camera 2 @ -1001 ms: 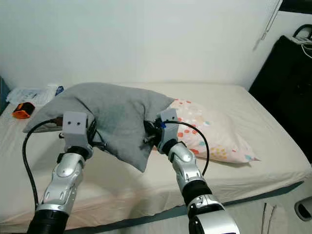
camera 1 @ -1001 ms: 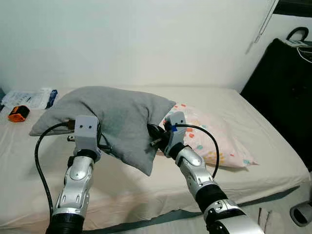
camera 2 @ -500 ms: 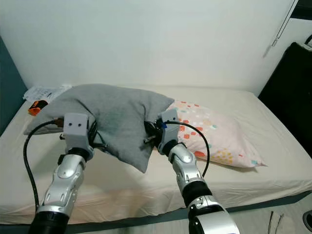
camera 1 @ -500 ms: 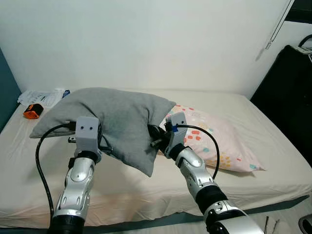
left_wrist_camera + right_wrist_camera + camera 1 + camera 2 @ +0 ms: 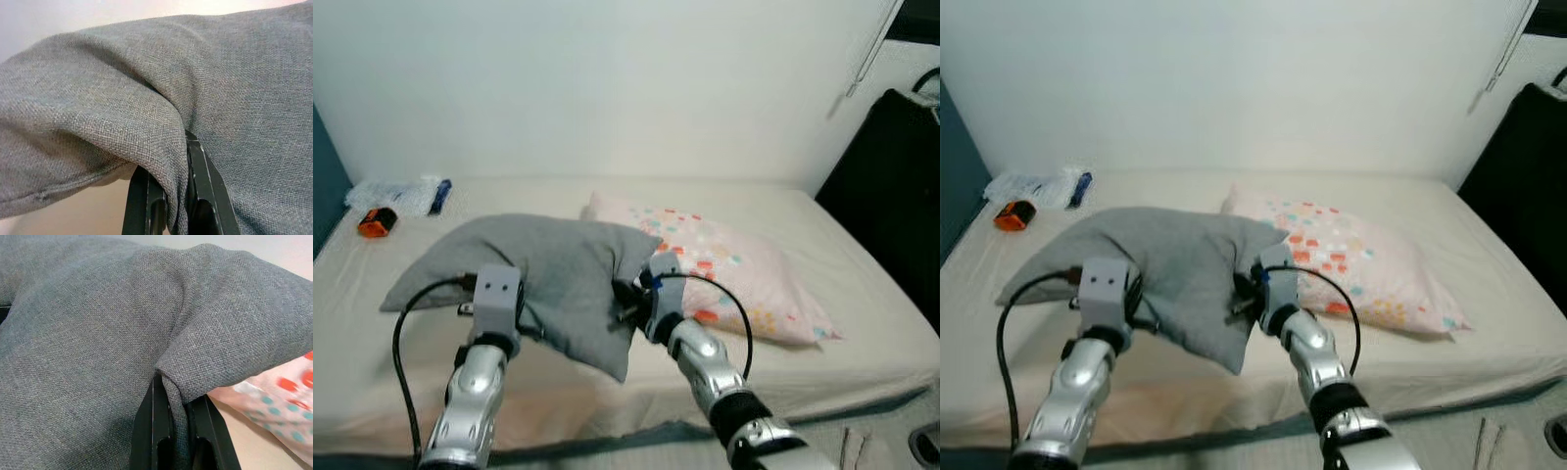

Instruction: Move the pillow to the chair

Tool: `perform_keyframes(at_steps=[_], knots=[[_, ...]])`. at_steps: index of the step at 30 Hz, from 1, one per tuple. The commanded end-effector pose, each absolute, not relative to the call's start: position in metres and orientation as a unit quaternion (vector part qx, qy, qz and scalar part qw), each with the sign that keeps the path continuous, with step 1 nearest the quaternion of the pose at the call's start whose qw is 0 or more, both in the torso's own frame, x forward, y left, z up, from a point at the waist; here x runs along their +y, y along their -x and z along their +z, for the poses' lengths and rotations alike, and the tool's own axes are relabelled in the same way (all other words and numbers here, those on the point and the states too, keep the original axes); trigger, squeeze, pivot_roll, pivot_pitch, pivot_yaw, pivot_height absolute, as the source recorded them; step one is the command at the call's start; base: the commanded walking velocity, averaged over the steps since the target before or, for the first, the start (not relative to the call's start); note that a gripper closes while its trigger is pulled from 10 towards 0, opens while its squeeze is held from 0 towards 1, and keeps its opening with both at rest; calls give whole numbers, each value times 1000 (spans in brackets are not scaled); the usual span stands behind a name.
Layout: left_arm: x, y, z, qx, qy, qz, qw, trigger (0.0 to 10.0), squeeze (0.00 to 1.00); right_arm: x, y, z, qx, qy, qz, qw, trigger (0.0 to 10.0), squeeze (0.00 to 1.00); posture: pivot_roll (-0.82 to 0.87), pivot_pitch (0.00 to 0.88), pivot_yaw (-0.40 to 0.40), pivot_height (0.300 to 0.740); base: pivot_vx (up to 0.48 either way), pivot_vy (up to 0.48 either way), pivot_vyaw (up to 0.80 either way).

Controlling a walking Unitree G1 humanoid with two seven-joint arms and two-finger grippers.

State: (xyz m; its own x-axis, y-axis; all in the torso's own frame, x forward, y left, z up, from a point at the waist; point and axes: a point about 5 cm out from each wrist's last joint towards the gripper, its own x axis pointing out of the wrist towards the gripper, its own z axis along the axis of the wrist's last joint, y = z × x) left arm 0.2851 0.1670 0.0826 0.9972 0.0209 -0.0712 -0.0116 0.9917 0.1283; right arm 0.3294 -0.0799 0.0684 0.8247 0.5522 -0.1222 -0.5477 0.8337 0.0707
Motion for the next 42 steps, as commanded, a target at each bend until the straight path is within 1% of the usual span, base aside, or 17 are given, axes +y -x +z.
perform_keyframes(at_steps=[1, 18, 23, 30, 42], knots=[[160, -288, 90, 15, -68, -2, 998, 10000, 0, -85, -332, 69, 68, -1, 281, 957, 10000, 0, 55, 13, -127, 740, 0, 0, -800], [163, -286, 88, 21, -63, 17, 998, 10000, 0, -84, -335, 72, 69, 21, 284, 956, 10000, 0, 58, 24, -135, 740, 0, 0, -800], [165, -286, 87, 22, -52, 29, 998, 10000, 0, -81, -334, 74, 66, 33, 301, 951, 10000, 0, 50, 25, -144, 740, 0, 0, -800], [165, -285, 87, 22, -49, 34, 998, 10000, 0, -82, -336, 76, 66, 33, 293, 953, 10000, 0, 51, 25, -152, 740, 0, 0, -800], [169, -285, 85, 24, -45, 45, 998, 10000, 0, -84, -337, 74, 78, 44, 304, 949, 10000, 0, 43, 25, -167, 740, 0, 0, -800]])
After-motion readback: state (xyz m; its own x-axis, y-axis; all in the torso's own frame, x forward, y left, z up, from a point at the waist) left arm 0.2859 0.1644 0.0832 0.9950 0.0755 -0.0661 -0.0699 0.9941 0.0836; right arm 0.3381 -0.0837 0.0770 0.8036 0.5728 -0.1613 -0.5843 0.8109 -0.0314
